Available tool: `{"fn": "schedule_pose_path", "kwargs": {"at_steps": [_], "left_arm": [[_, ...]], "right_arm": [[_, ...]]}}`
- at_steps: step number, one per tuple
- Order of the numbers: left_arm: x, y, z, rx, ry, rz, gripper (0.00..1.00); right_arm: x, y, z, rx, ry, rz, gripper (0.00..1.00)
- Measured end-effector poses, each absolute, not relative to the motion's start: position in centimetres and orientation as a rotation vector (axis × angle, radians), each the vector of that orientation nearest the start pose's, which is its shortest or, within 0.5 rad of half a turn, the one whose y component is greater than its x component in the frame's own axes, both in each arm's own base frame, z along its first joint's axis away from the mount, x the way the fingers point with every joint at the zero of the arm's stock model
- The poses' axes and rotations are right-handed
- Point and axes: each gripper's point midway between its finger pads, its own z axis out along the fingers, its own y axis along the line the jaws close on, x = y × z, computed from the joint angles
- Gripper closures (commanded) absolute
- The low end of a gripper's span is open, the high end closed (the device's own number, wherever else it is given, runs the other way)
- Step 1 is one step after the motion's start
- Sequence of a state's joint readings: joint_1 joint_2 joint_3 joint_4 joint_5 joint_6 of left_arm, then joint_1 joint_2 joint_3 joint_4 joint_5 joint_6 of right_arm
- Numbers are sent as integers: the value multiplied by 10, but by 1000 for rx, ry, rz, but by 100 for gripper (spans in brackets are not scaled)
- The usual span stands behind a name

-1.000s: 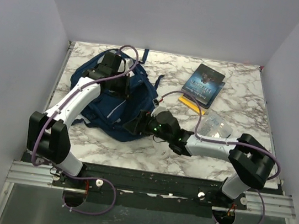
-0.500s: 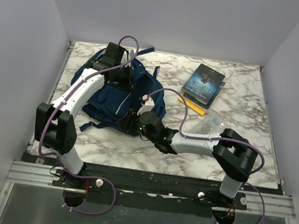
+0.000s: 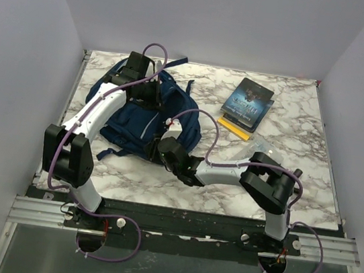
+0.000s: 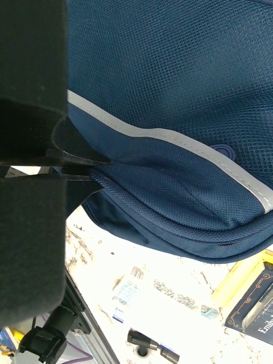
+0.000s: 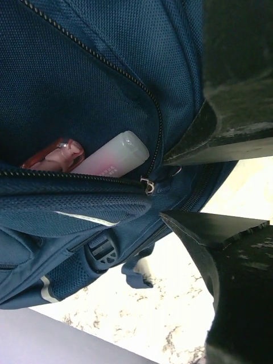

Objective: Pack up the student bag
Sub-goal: Zip the student bag at the center of the board.

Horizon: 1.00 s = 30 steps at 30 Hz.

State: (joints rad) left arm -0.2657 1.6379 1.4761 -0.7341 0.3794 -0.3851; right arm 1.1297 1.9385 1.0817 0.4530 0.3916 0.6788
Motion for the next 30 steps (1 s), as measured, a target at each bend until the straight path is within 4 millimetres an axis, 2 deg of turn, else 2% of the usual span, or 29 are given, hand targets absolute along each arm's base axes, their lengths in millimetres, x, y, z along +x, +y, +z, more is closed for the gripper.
{"fn": "schedule_pose_path", "kwargs": {"at_steps": [4, 7, 12, 17, 20, 24, 30], "left_arm": [[370, -182, 191, 15, 2526, -738, 100], [371, -179, 191, 4, 2525, -736, 100], [371, -178, 191, 2, 2527, -735, 100], [372, -178, 190, 2, 2524, -735, 100], [373, -178, 191, 3, 2518, -736, 100], [376, -178, 191, 2, 2507, -736, 100], [377, -177, 191, 1, 2501, -735, 100]], "right_arm": [[271, 476, 85, -180, 2012, 763, 56], [271, 483, 85, -169, 1994, 719, 61], [277, 482, 81, -141, 1975, 639, 62], [281, 482, 80, -129, 1963, 601, 57], [284, 482, 80, -123, 1958, 581, 58], [290, 483, 80, -119, 1952, 531, 63], [294, 479, 77, -111, 1945, 473, 82]]}}
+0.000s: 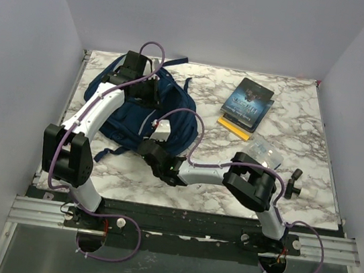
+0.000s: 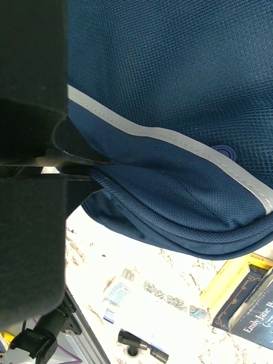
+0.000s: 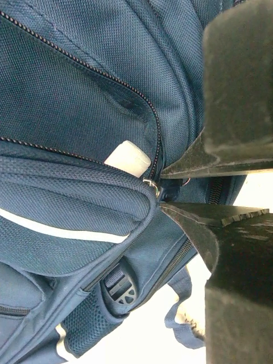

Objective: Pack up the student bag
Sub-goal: Zip the student bag at the center of the board.

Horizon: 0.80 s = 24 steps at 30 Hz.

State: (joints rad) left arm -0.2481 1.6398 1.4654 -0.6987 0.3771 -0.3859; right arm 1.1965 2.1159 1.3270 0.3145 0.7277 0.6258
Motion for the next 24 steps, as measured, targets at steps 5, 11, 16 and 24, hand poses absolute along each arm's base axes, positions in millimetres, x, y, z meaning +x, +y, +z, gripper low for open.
{"fn": "schedule_pose_path", "kwargs": {"at_steps": [5, 11, 16, 24], "left_arm": [[377, -177, 192, 1, 2499, -737, 100], [377, -178, 191, -1, 2501, -739, 66], [371, -180, 195, -3, 2492, -754, 26], [327, -150, 213, -121, 2384, -733, 22]], "right_arm": [[295, 480, 79, -127, 1934, 468, 100], [291, 477, 78, -141, 1916, 499, 99], [281, 472, 83, -169, 1930, 559, 99], [266, 474, 82, -168, 1982, 721, 99]]}}
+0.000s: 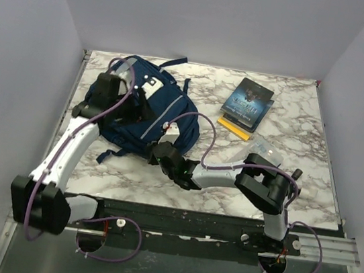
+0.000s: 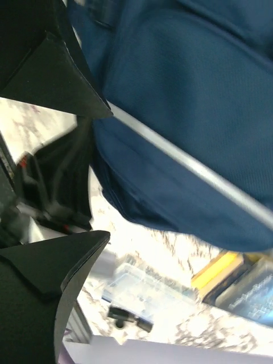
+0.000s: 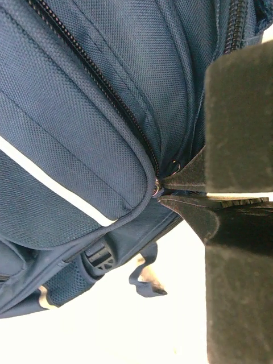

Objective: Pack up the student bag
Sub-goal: Zip the student bag at the center of the board.

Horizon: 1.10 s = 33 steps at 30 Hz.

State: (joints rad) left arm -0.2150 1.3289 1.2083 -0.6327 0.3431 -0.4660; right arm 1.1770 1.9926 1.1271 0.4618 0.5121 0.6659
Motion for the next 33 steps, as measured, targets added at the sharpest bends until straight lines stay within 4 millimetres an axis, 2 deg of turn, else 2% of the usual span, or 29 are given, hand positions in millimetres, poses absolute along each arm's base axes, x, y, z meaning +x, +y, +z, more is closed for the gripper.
{"fn": "schedule_pose_path", "kwargs": {"at_steps": [2, 3, 4, 5, 7, 10, 13, 17, 21, 23, 28, 33], "left_arm": [[308, -127, 202, -264, 2339, -752, 29], [296, -115, 190, -366, 2329, -767, 32], [291, -110, 184, -411, 2323, -769, 34], [281, -97, 169, -531, 2303, -791, 34], [270, -89, 146, -673, 2286, -841, 34], [259, -90, 121, -819, 2299, -929, 35], [260, -99, 108, -917, 2304, -1061, 39], [267, -107, 103, -970, 2285, -1175, 51], [271, -109, 102, -976, 2265, -1215, 65], [275, -110, 103, -959, 2259, -1226, 77], [279, -108, 100, -946, 2270, -1235, 99], [279, -107, 102, -904, 2273, -1250, 100]], "right_arm": [[261, 474, 80, -163, 2000, 767, 99], [258, 475, 79, -163, 2008, 798, 99], [255, 474, 80, -159, 2017, 828, 99], [252, 474, 80, -156, 2026, 858, 99], [249, 476, 82, -154, 2042, 912, 100], [247, 479, 83, -152, 2065, 978, 99], [245, 481, 84, -154, 2084, 1027, 99], [242, 483, 87, -158, 2094, 1071, 99], [237, 486, 89, -170, 2105, 1106, 99], [234, 487, 90, -177, 2111, 1124, 99], [230, 483, 96, -162, 2120, 1169, 99], [230, 468, 109, -112, 2115, 1272, 99]]}}
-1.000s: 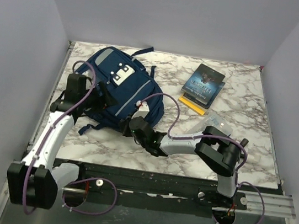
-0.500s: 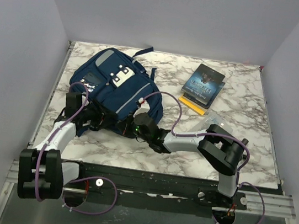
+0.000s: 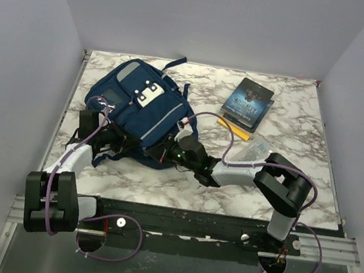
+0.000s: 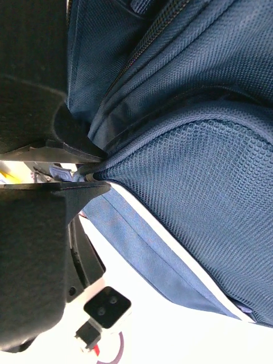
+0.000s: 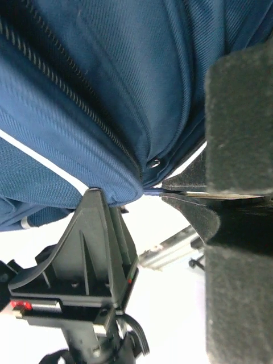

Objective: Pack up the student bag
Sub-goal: Zip the student bag at the center of the board.

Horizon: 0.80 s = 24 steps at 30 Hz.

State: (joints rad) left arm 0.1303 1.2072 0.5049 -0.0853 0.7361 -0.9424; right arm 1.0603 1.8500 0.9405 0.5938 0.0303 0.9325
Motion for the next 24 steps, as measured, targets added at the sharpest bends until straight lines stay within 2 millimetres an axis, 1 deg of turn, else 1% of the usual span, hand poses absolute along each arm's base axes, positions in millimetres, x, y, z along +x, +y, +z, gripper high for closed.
{"fn": "schedule_pose_path", "kwargs": {"at_steps": [3, 6, 8, 11, 12, 13, 15, 16, 17, 19, 22, 24], "left_arm": [[280, -104, 103, -882, 2273, -1242, 100], [284, -92, 102, -878, 2253, -1208, 100], [284, -89, 102, -866, 2253, -1194, 100], [285, -88, 106, -824, 2265, -1185, 100], [284, -89, 106, -816, 2268, -1189, 100], [284, -89, 106, -811, 2271, -1193, 100], [284, -92, 107, -804, 2286, -1222, 100], [284, -92, 107, -801, 2290, -1233, 100], [283, -93, 107, -804, 2295, -1244, 100], [283, -93, 107, -806, 2295, -1251, 100], [283, -94, 110, -831, 2288, -1267, 100], [282, -95, 113, -860, 2279, -1275, 100]], "right_arm": [[227, 455, 117, -76, 2112, 1374, 99], [221, 438, 123, -63, 2115, 1444, 99], [222, 429, 128, -56, 2109, 1447, 100], [226, 424, 135, -113, 2094, 1399, 98], [226, 426, 137, -147, 2094, 1378, 91], [226, 431, 141, -184, 2091, 1360, 78], [224, 443, 152, -248, 2077, 1330, 57], [223, 449, 158, -269, 2064, 1314, 52], [222, 454, 162, -288, 2056, 1292, 48], [221, 467, 167, -318, 2043, 1230, 47], [220, 488, 167, -335, 2050, 1097, 47], [219, 501, 162, -329, 2059, 996, 47]]}}
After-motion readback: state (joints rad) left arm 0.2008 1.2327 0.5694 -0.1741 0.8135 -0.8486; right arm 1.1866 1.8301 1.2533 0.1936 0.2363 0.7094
